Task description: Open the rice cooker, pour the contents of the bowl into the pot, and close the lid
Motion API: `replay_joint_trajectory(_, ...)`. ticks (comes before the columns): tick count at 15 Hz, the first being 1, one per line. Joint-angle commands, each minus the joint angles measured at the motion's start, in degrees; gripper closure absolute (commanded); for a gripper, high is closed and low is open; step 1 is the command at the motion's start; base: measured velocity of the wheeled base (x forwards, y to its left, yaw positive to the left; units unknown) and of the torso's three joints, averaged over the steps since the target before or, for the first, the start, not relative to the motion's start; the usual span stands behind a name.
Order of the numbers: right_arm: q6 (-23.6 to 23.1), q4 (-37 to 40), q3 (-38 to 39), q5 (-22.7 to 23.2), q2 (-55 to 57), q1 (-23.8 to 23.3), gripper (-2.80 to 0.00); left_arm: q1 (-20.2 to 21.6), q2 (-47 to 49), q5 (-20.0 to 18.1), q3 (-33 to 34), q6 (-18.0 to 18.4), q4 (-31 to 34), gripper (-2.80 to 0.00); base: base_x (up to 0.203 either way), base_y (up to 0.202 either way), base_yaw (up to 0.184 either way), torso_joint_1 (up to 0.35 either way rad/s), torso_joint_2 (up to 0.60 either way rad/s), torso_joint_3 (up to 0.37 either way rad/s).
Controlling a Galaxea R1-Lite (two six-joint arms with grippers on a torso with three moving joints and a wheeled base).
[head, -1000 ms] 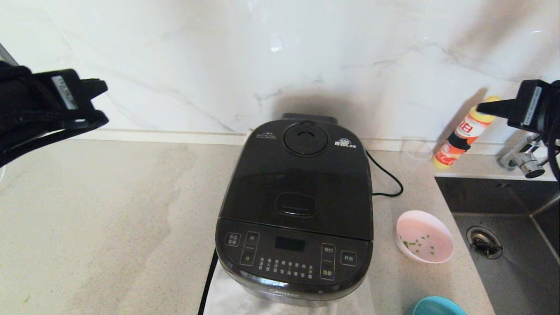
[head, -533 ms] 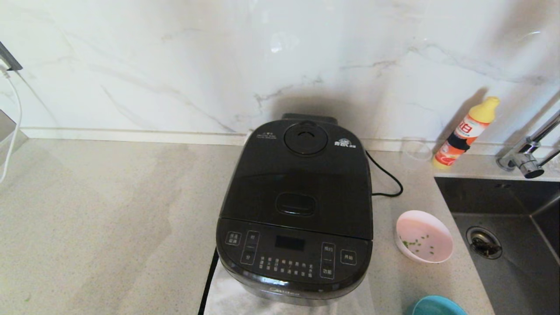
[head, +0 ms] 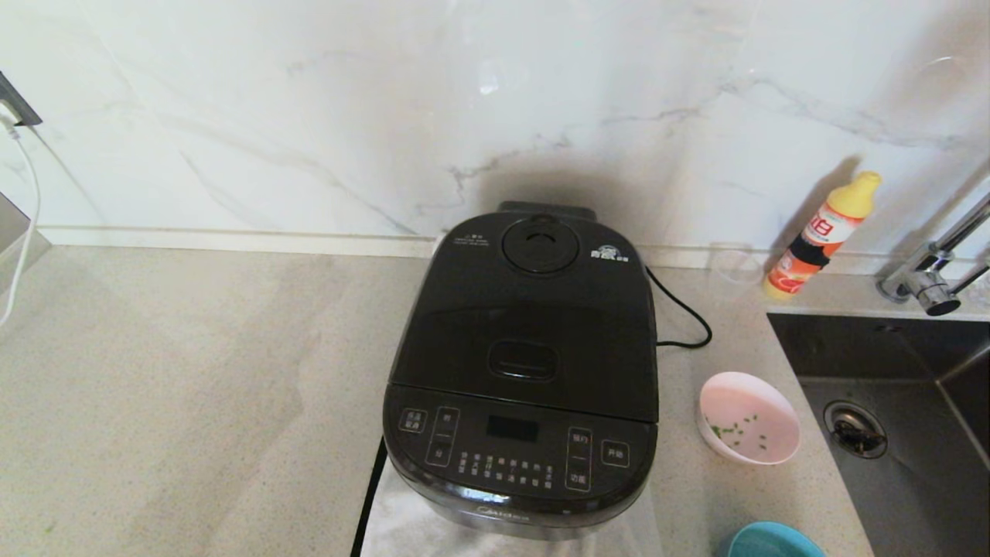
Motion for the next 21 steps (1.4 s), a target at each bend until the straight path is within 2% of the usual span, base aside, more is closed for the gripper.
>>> replay_joint_trajectory(1,-0.1,4.1,2.2,0.6,-8.0,0.1,0.00,0.0,-10.7,-8.2,7.2,-0.4,4.2,0.00,0.000,0.000,0.000,0.000,0.00,0.000)
replay_joint_trajectory(2,-0.4,4.7,2.6,2.2,-8.2,0.2,0.00,-0.1,-10.6,-12.5,9.4,-1.1,5.7,0.00,0.000,0.000,0.000,0.000,0.00,0.000)
replay_joint_trajectory(3,-1.1,4.7,2.6,3.9,-8.1,0.4,0.00,-0.2,-10.4,-13.3,9.7,-1.3,7.0,0.00,0.000,0.000,0.000,0.000,0.00,0.000)
replay_joint_trajectory(4,-1.6,4.8,2.6,8.5,-7.7,0.4,0.00,-0.4,-10.5,-13.2,8.9,-1.5,8.5,0.00,0.000,0.000,0.000,0.000,0.00,0.000)
replay_joint_trajectory(6,-2.0,5.1,2.5,17.0,-5.5,0.4,0.00,-0.3,-10.5,-12.8,9.3,-2.6,7.2,0.00,0.000,0.000,0.000,0.000,0.00,0.000)
replay_joint_trajectory(9,-1.9,5.6,2.4,23.6,-0.6,0.5,0.00,-0.4,-10.5,-12.0,9.5,-3.4,6.6,0.00,0.000,0.000,0.000,0.000,0.00,0.000)
replay_joint_trajectory(13,-0.3,5.4,-0.1,31.3,12.8,0.9,0.00,-0.4,-10.5,-12.0,9.5,-3.4,6.6,0.00,0.000,0.000,0.000,0.000,0.00,0.000)
replay_joint_trajectory(17,8.3,5.6,-7.2,39.1,26.1,6.5,0.00,-0.3,-10.5,-11.9,9.5,-3.4,6.6,0.00,0.000,0.000,0.000,0.000,0.00,0.000)
replay_joint_trajectory(20,16.8,5.5,-12.8,41.7,33.0,14.7,0.00,-0.4,-10.5,-11.9,9.5,-3.4,6.6,0.00,0.000,0.000,0.000,0.000,0.00,0.000)
replay_joint_trajectory(21,18.0,5.4,-13.6,43.5,33.6,16.6,0.00,-0.4,-10.5,-11.9,9.5,-3.4,6.6,0.00,0.000,0.000,0.000,0.000,0.00,0.000)
